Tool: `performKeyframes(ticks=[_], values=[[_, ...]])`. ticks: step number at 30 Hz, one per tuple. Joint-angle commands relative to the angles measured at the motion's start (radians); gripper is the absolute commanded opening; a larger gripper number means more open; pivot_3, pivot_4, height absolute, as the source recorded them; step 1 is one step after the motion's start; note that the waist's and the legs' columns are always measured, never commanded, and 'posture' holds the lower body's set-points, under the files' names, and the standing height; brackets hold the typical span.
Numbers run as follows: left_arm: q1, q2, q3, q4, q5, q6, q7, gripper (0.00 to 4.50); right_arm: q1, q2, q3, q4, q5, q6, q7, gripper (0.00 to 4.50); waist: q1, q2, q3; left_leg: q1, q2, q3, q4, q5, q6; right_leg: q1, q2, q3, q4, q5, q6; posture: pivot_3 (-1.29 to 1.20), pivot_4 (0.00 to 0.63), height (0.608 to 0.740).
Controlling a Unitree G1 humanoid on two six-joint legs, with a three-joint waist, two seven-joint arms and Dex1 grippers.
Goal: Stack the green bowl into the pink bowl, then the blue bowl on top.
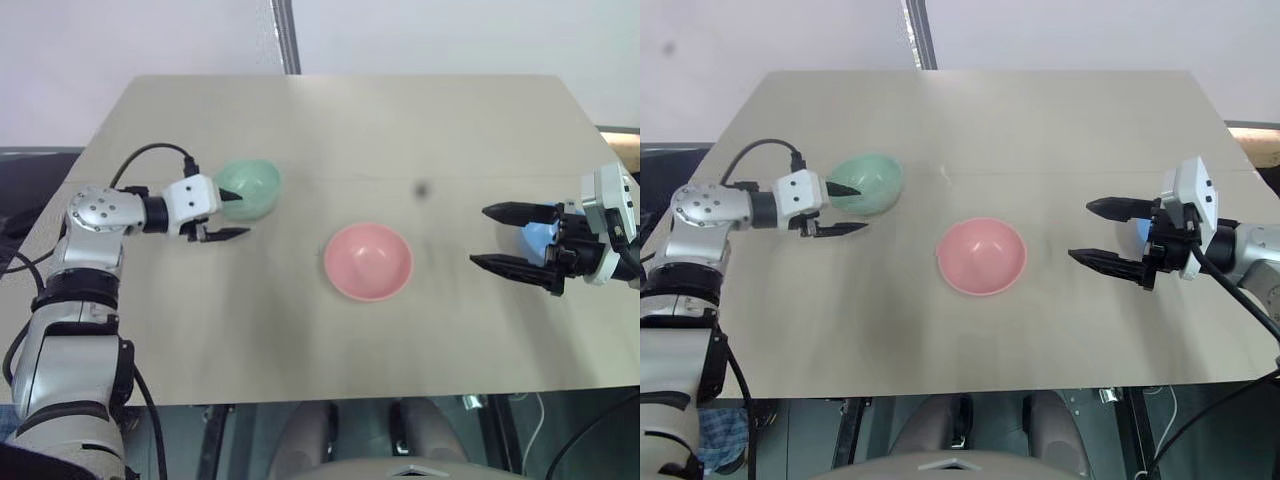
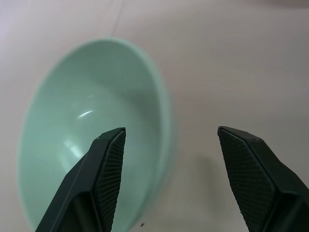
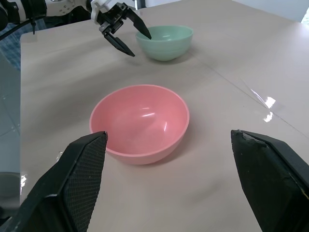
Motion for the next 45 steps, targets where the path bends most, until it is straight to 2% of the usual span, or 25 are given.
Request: performKeyframes(ticks=[1,3,6,7,13,17,21,27,32,36,41,45], values=[[-0.033,0.008,0.005,0.026,-0.014,-0.029,-0.039,2.48,-0.001,-0.017,-0.043,-0.026,0.02,-0.013,0.0,4.5,0.002,0.0,0.0,0.0,0.0,0.0,0.001,0.0,0.0,0.0,0.0,0.0,0.001,0.0,0.0,0.0,0.15,0.74],[-0.036,0.009,0.005,0.035,-0.017,-0.031,-0.058,1.75,-0.002,-0.019,-0.041,-0.023,0.018,-0.015,0.001,4.5,0.003,0.0,0.0,0.0,0.0,0.0,0.003,0.0,0.0,0.0,0.0,0.0,0.002,0.0,0.0,0.0,0.15,0.74],[-0.032,0.013,0.007,0.042,-0.018,-0.03,-0.086,0.23,-0.002,-0.019,-0.039,-0.019,0.015,-0.017,0.001,4.5,0.004,0.0,0.0,-0.001,0.0,0.0,0.007,0.0,0.001,0.001,0.0,0.0,0.003,0.0,0.0,0.0,0.15,0.74],[-0.029,0.016,0.007,0.043,-0.018,-0.031,-0.095,0.04,-0.002,-0.019,-0.038,-0.018,0.015,-0.018,0.001,4.5,0.004,0.0,0.0,-0.001,0.0,0.0,0.008,-0.001,0.002,0.001,0.0,0.0,0.003,0.0,0.0,0.0,0.15,0.74],[-0.029,0.015,0.016,0.038,-0.031,-0.02,-0.126,0.04,-0.006,-0.015,-0.029,-0.01,0.009,-0.024,0.003,4.5,0.005,0.0,0.0,-0.001,0.0,-0.001,0.01,-0.002,0.003,0.001,0.0,-0.001,0.005,0.0,0.0,0.0,0.15,0.74],[-0.048,-0.024,0.069,-0.04,-0.142,0.064,-0.172,0.04,0.001,-0.015,-0.032,-0.009,0.006,-0.028,0.008,4.5,0.006,0.0,0.0,-0.001,0.0,-0.001,0.01,-0.001,0.002,0.001,0.0,-0.001,0.005,0.0,0.0,0.0,0.15,0.74],[-0.053,-0.038,0.081,-0.178,-0.215,0.185,-0.212,0.04,0.004,-0.016,-0.033,-0.009,0.006,-0.03,0.009,4.5,0.007,-0.002,0.001,-0.002,0.0,-0.003,0.011,-0.001,0.001,0.001,0.0,-0.002,0.005,0.0,0.0,0.0,0.15,0.74],[-0.063,-0.019,0.03,-0.417,-0.269,0.293,-0.316,0.04,0.006,-0.02,-0.036,-0.008,0.008,-0.033,0.01,4.5,0.005,-0.002,0.001,-0.002,0.0,-0.002,0.011,0.0,0.001,0.001,0.0,-0.001,0.005,0.0,0.0,0.0,0.15,0.74],[-0.131,0.064,-0.156,-0.561,-0.363,0.288,-0.328,0.04,-0.008,-0.023,-0.025,0.006,0.002,-0.04,0.018,4.5,0.006,-0.002,0.001,-0.002,0.0,-0.002,0.011,0.0,0.001,0.001,0.0,0.0,0.005,0.0,0.0,0.0,0.15,0.74],[-0.244,0.113,-0.348,-0.557,-0.409,0.187,-0.328,0.04,-0.02,-0.019,-0.015,0.014,-0.002,-0.046,0.022,4.5,0.007,-0.002,0.002,-0.002,0.0,-0.002,0.011,0.0,0.001,0.002,0.0,0.001,0.005,0.0,0.0,0.0,0.15,0.74],[-0.37,0.095,-0.517,-0.481,-0.419,0.037,-0.328,0.04,-0.01,-0.011,-0.019,0.001,-0.003,-0.048,0.014,4.5,0.006,-0.002,0.002,-0.002,0.0,-0.002,0.012,0.0,0.001,0.002,0.004,0.0,0.005,0.0,0.0,0.0,0.15,0.74],[-0.413,0.081,-0.626,-0.431,-0.409,-0.109,-0.328,0.04,0.005,-0.007,-0.031,-0.014,0.003,-0.047,0.003,4.5,0.004,-0.002,0.002,-0.002,0.0,-0.002,0.012,0.0,0.001,0.002,0.005,0.0,0.004,0.0,0.0,0.0,0.15,0.74]])
